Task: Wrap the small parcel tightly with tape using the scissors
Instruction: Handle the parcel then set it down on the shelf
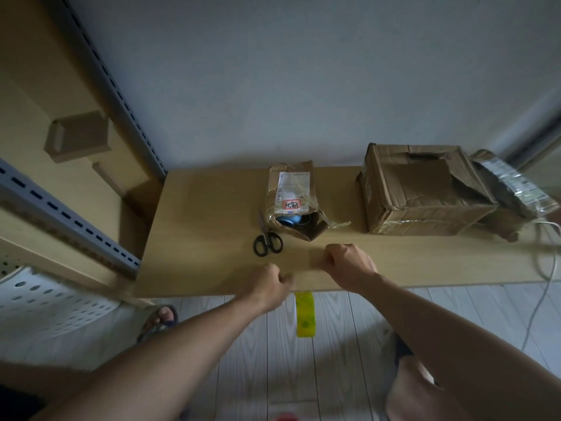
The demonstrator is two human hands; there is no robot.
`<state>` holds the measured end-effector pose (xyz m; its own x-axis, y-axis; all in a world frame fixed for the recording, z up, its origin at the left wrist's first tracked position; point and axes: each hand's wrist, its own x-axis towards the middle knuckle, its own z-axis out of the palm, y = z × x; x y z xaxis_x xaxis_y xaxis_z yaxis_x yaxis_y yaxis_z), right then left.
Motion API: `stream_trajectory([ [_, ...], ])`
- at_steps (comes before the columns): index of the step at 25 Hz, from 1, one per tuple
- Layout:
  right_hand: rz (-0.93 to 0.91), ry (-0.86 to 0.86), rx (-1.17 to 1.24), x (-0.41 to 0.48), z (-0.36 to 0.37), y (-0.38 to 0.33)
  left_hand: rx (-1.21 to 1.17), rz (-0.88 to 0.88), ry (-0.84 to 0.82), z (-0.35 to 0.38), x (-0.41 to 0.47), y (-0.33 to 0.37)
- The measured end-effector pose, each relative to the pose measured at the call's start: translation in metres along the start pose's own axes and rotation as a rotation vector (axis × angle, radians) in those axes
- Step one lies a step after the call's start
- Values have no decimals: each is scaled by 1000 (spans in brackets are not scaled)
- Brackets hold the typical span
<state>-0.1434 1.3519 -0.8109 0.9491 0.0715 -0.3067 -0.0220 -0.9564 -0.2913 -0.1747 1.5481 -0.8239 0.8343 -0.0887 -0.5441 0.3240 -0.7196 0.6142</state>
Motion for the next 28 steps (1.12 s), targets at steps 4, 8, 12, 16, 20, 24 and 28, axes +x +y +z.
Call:
stream_trajectory([
  [4, 119, 246, 174, 17, -28, -2, -219, 7, 383, -47, 33, 25],
  [8, -171, 180, 293, 35, -44, -13, -169, 243, 485, -73, 53, 46],
  [12, -172, 193, 587, 39, -37, -17, 244, 387, 297, -73, 71, 62],
  [16, 105, 166, 955, 36, -28, -23, 315, 453, 284, -79, 67, 87],
  [20, 85, 253, 854, 20, -42, -34, 329, 450, 370, -89, 50, 104],
  [24, 18, 264, 810, 13, -92, -36, 210, 310, 298, -103, 34, 110],
  [28, -27, 202, 735, 10, -126, -30, 13, 221, 161, -87, 6, 110],
])
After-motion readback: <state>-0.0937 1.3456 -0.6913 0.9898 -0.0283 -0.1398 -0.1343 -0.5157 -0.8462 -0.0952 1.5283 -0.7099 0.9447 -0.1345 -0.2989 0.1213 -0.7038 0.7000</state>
